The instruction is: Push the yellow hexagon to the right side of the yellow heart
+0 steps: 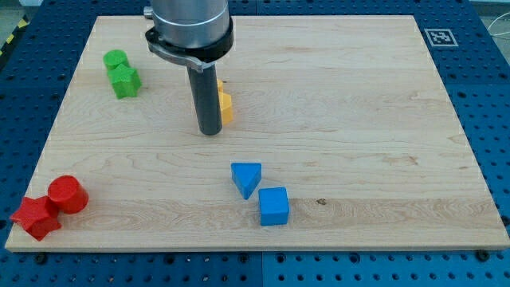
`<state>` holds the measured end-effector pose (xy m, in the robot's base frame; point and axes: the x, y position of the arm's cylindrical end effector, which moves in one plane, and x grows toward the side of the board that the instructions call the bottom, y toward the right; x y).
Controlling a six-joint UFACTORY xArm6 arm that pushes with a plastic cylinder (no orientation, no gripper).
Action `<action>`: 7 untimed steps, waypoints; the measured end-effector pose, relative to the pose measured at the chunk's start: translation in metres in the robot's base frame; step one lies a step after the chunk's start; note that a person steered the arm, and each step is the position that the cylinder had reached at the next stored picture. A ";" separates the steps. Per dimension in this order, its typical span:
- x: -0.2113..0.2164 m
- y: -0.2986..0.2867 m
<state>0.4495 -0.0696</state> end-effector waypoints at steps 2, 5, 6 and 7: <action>-0.012 0.000; -0.039 0.000; -0.011 0.021; 0.017 0.037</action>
